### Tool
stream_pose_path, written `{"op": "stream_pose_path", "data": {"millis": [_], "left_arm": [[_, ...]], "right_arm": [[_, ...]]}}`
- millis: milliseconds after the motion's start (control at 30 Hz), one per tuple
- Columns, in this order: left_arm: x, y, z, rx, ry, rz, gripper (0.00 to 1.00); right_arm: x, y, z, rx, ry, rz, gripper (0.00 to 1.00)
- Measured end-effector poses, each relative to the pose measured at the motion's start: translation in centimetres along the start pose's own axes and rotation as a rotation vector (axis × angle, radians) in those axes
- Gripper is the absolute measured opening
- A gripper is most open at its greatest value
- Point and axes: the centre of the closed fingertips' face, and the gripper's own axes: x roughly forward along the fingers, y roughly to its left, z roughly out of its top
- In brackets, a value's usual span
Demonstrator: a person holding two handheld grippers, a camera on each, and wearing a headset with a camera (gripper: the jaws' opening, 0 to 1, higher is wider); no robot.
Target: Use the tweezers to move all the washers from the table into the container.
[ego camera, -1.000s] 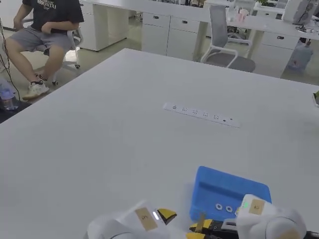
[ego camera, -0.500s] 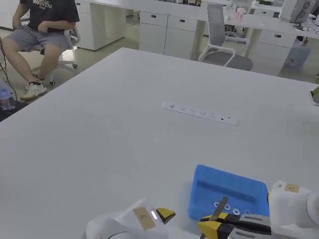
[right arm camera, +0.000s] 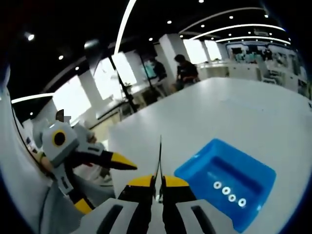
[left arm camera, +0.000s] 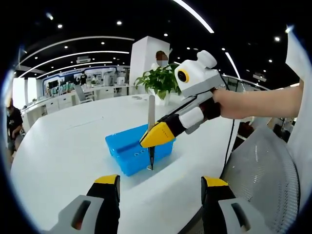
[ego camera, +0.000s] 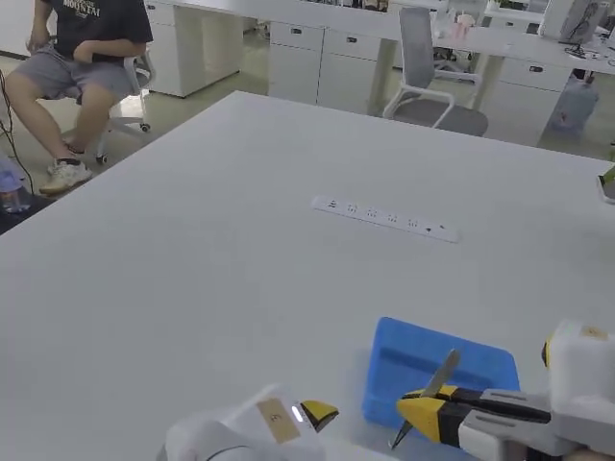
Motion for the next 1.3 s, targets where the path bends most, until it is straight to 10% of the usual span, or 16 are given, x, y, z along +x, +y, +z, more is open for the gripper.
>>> {"op": "stream_pose_path", "data": {"millis": [800, 1300], "left_arm": [[-0.1, 0.1, 0.0, -0.004, 0.000, 0.003, 0.67], [0.0, 0.0, 0.0, -0.004, 0.007, -0.004, 0.67]], "right_arm": [[0.2, -3.4, 4.1, 0.065, -0.065, -0.069, 0.03], [1.1, -6.3, 3.9, 0.020, -0.053, -0.178, 0.04]]}}
